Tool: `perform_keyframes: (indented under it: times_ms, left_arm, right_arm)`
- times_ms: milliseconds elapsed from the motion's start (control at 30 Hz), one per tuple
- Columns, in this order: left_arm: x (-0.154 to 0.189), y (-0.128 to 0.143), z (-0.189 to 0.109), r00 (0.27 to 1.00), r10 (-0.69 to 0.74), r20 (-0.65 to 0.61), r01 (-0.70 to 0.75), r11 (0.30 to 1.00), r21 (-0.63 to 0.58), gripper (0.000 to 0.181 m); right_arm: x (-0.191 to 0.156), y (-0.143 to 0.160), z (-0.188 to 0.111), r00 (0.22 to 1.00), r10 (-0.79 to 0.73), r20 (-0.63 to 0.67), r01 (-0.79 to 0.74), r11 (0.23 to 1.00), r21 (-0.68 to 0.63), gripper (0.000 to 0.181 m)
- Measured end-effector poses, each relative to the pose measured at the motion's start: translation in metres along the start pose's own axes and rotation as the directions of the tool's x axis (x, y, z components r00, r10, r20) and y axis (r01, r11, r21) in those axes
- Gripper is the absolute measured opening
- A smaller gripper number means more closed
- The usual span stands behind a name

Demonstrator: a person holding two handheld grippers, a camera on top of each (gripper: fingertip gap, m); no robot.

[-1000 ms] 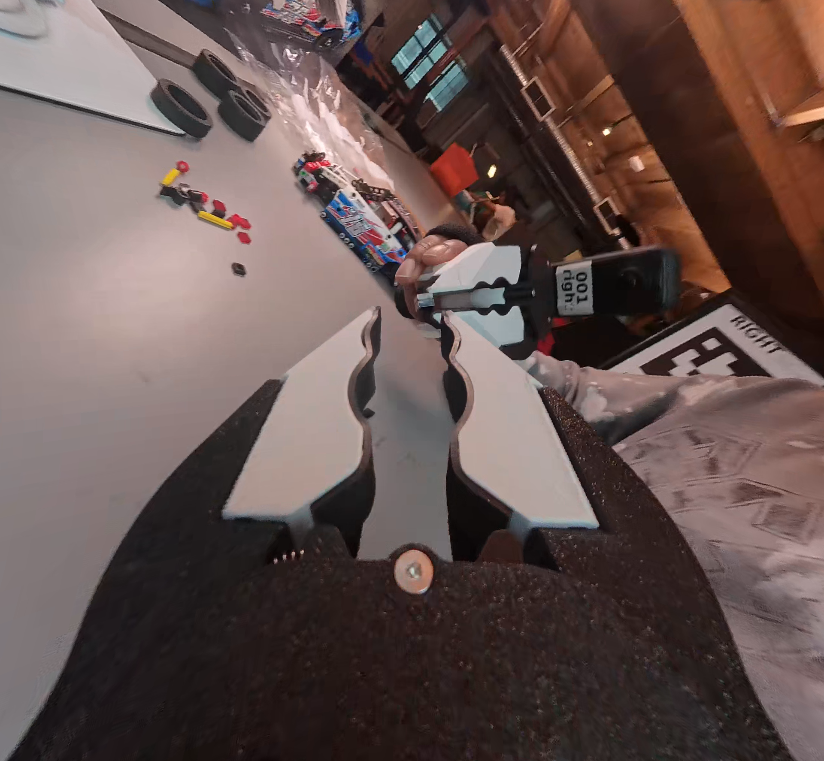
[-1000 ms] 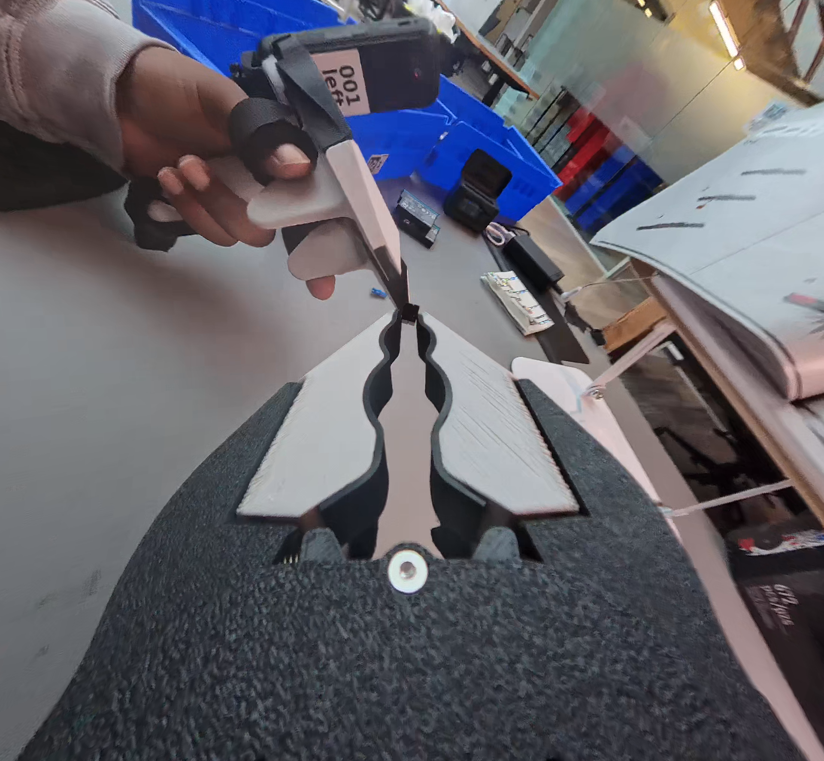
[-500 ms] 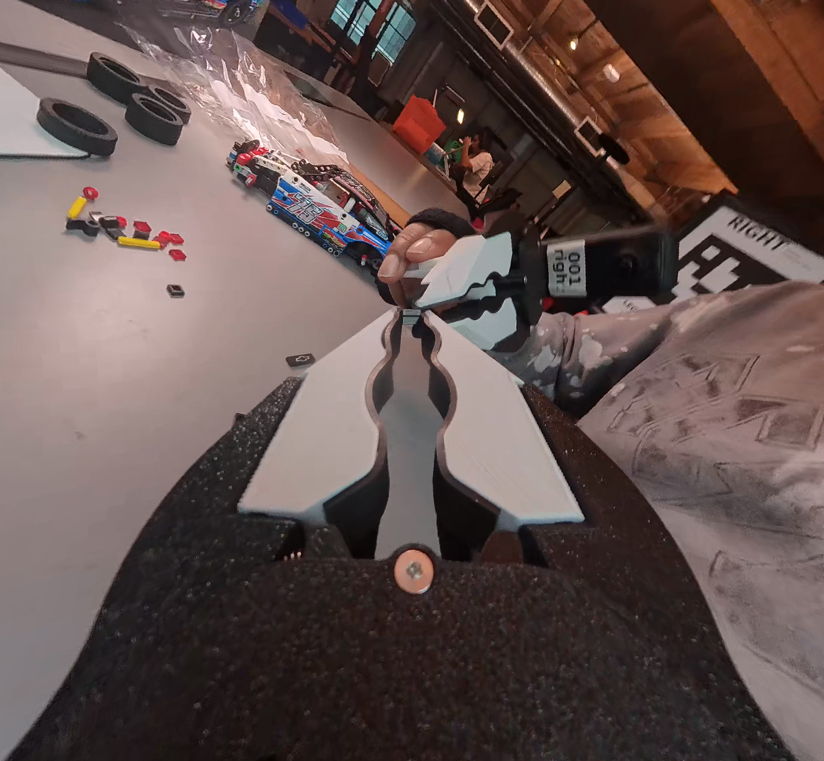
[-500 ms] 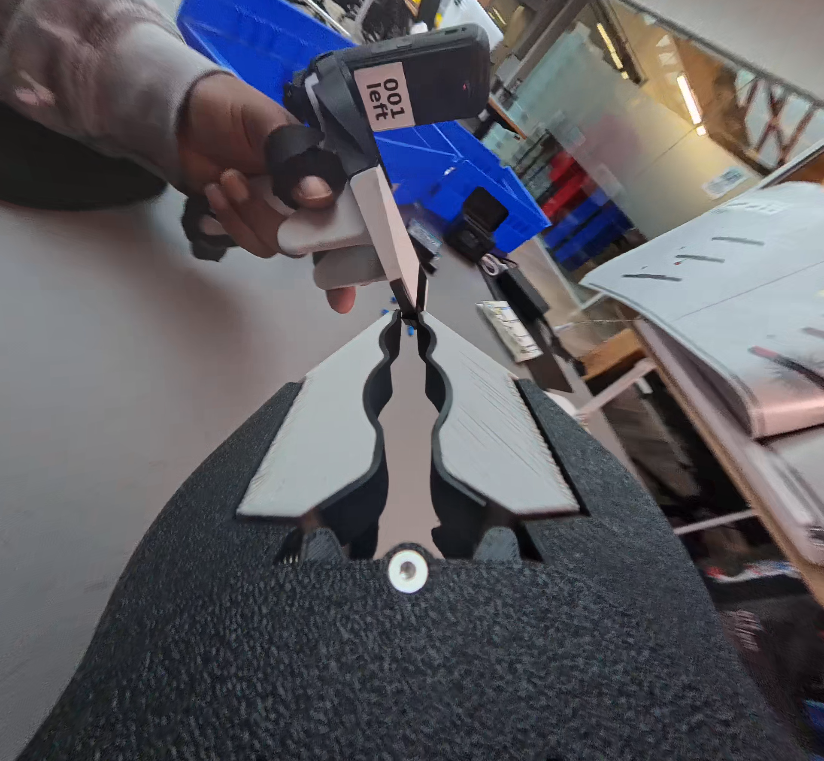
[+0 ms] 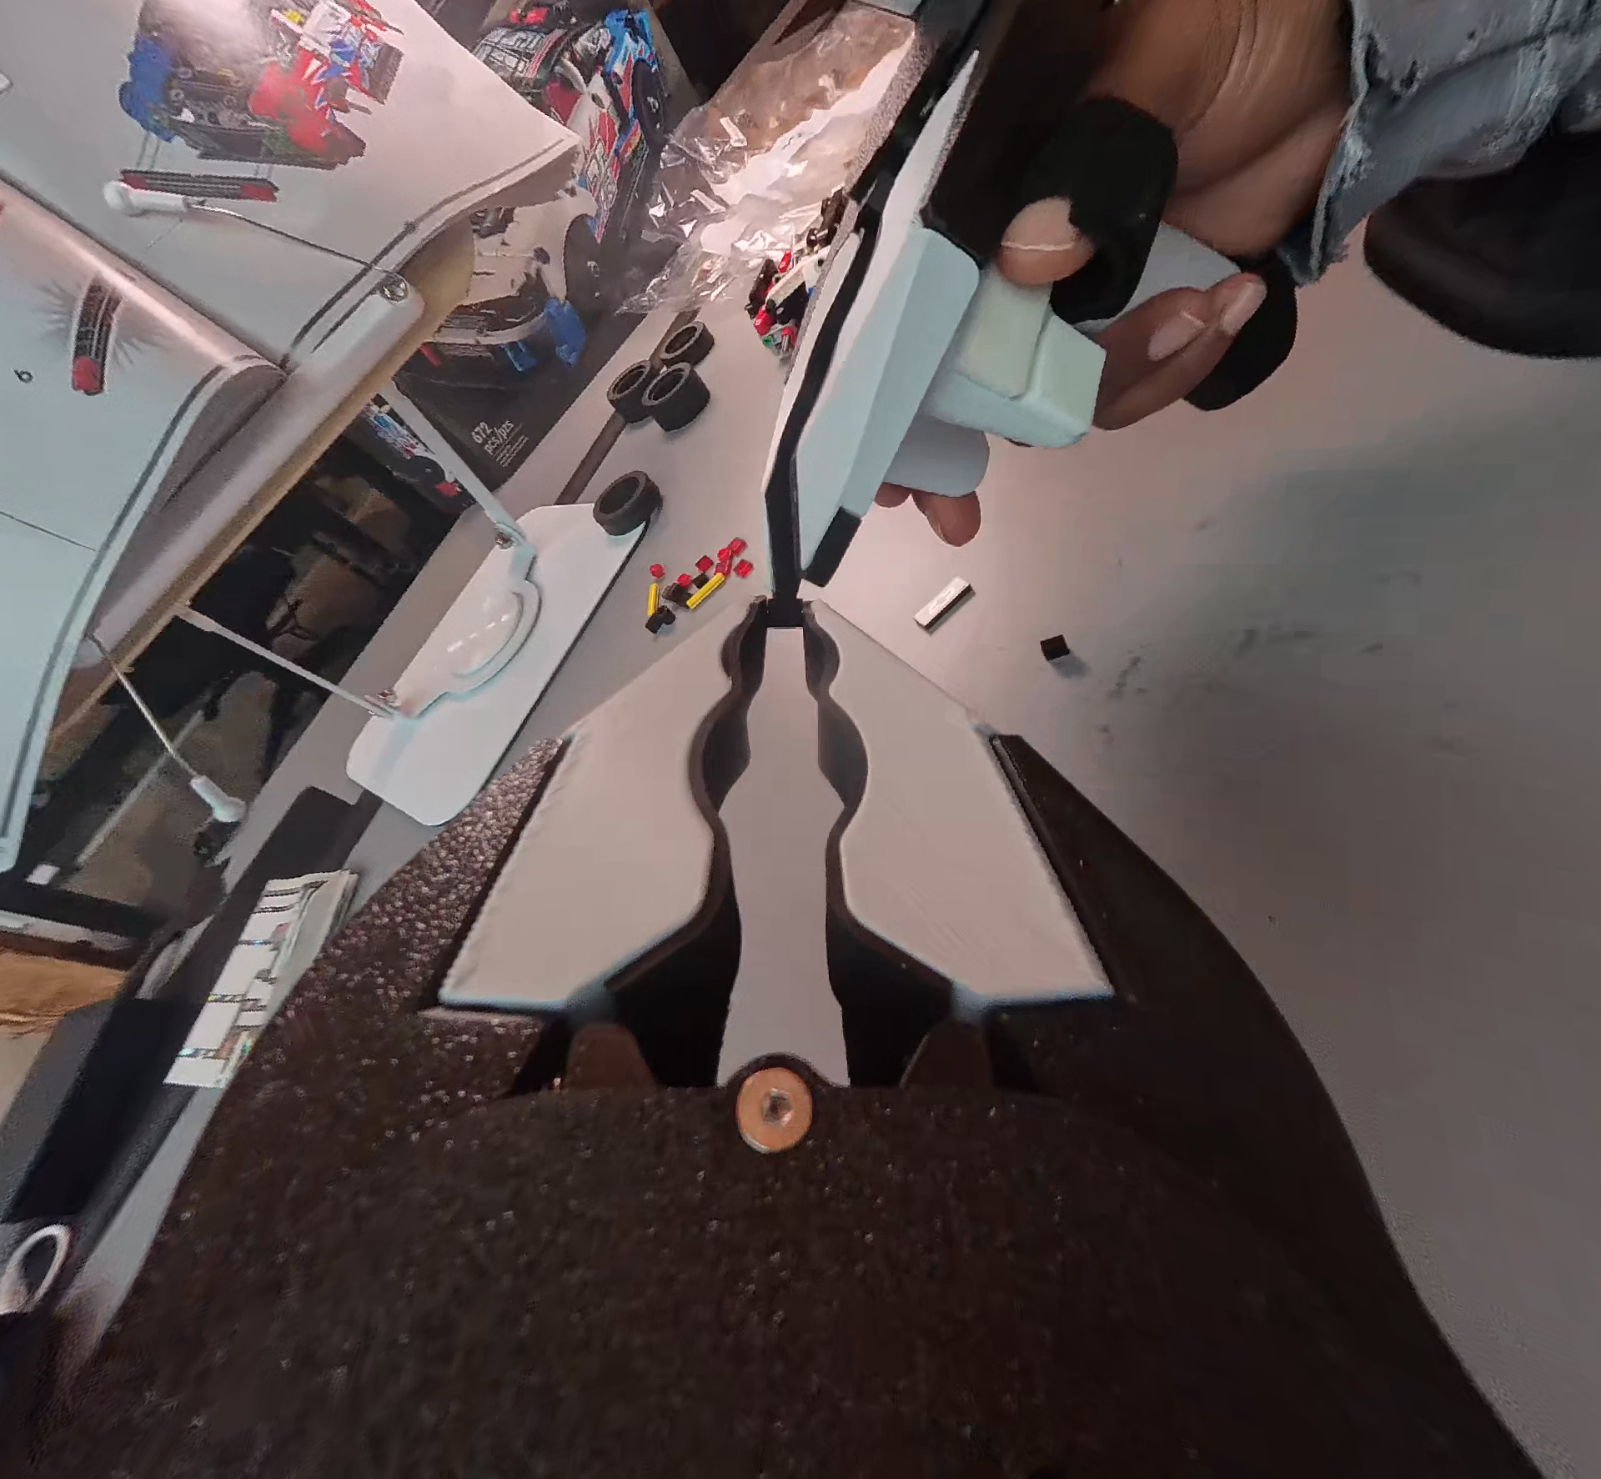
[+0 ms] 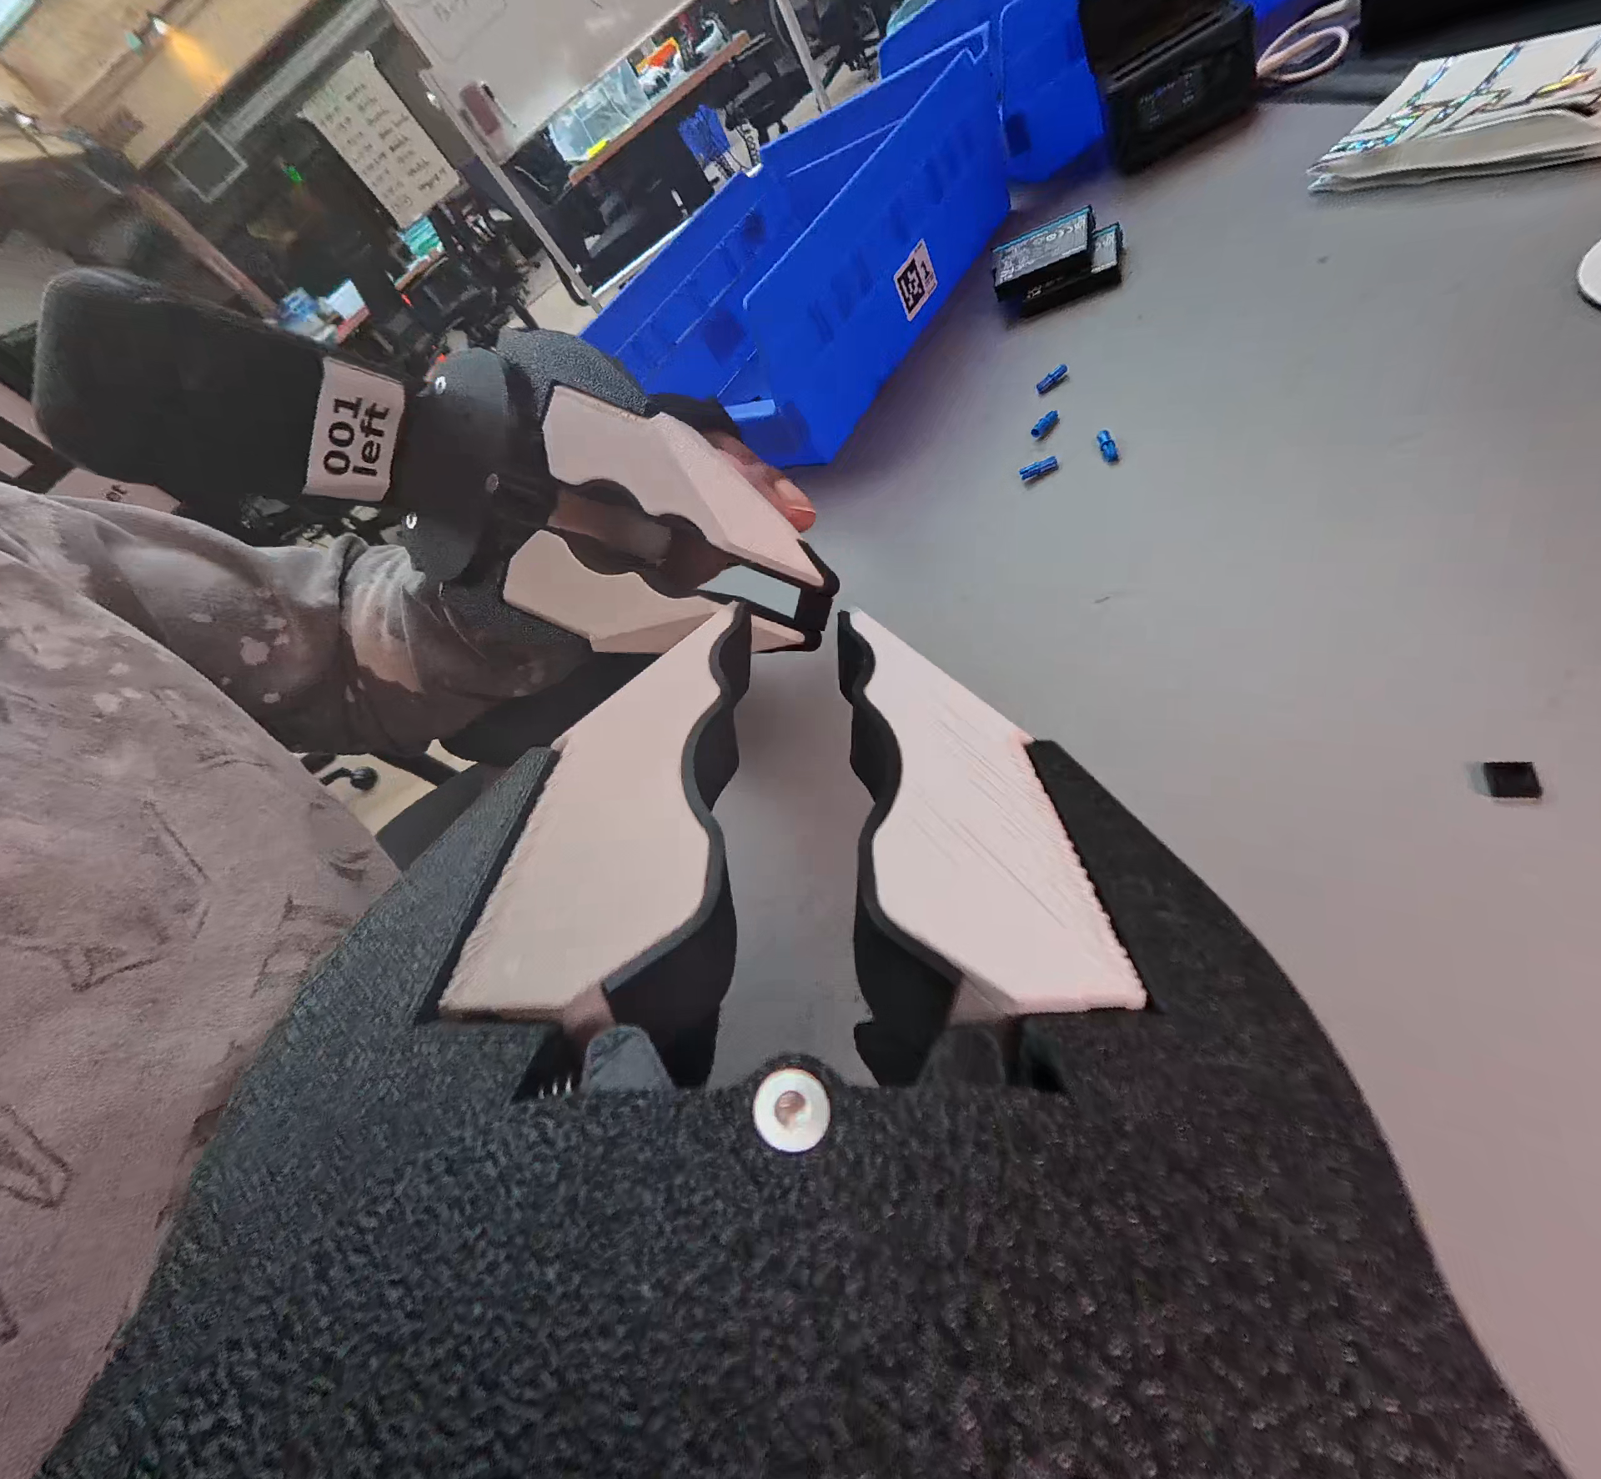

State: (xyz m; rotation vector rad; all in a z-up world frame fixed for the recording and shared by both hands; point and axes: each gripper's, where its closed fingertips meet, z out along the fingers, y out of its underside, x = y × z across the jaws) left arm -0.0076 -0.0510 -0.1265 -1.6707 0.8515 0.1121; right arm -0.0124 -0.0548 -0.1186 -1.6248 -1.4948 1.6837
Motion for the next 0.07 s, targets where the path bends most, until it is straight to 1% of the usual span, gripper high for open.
perform_keyframes:
  times_ms: [33, 67]
  left_arm:
    - [0.0014, 0.0011, 0.0008, 0.999, 0.035, 0.010, -0.035, 0.999, -0.011, 0.005]
    - [0.0031, 0.0014, 0.0014, 0.998, 0.064, 0.013, -0.064, 0.998, -0.017, 0.005]
  right_arm:
    - [0.0001, 0.0015, 0.0015, 1.000, 0.002, 0.002, -0.002, 1.000, -0.004, 0.018]
    - [0.0004, 0.0029, 0.0027, 1.000, 0.007, 0.002, -0.007, 1.000, -0.009, 0.016]
